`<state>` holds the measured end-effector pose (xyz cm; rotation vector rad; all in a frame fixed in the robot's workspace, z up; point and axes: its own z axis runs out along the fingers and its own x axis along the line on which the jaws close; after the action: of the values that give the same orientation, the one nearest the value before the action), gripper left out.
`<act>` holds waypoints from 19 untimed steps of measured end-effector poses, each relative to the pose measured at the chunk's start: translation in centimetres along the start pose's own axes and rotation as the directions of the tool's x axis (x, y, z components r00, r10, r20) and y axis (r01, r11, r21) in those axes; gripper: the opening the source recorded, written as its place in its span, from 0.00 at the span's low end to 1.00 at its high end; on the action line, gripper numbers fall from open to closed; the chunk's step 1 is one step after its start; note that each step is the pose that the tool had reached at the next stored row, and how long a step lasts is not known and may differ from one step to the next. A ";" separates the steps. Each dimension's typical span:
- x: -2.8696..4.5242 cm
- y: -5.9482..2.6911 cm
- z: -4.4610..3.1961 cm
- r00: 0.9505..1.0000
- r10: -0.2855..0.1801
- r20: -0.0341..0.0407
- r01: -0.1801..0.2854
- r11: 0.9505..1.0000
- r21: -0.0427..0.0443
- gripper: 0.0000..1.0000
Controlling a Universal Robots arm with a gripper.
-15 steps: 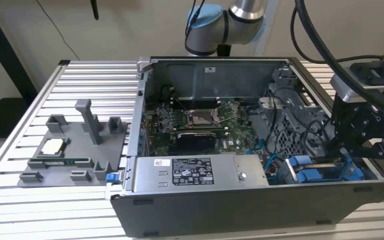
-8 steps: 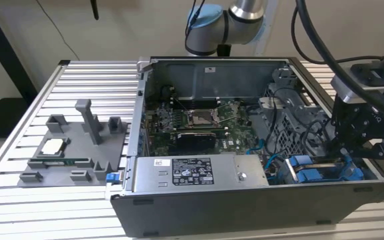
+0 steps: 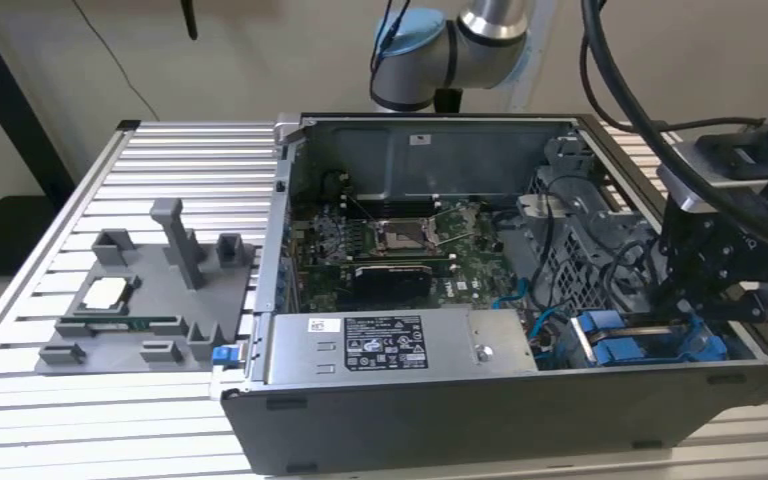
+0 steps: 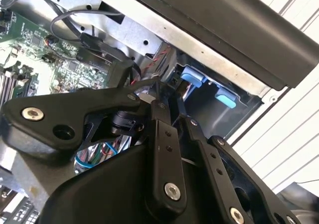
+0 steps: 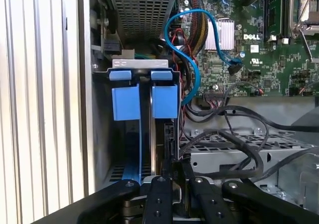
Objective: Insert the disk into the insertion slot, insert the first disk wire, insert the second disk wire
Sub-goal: 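Insert the first disk wire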
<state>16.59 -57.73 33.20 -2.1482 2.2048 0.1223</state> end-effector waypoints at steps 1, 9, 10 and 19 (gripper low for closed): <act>0.00 0.00 0.02 1.000 0.000 0.000 0.000 1.000 0.000 0.19; -0.04 0.00 -0.29 1.000 0.000 0.002 0.000 1.000 -0.001 0.27; -0.06 0.01 -0.56 1.000 0.001 0.002 -0.001 1.000 -0.001 0.27; -0.30 0.11 -2.92 1.000 0.001 0.002 0.000 1.000 -0.002 0.27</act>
<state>16.53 -57.72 36.14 -2.1473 2.2049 0.1270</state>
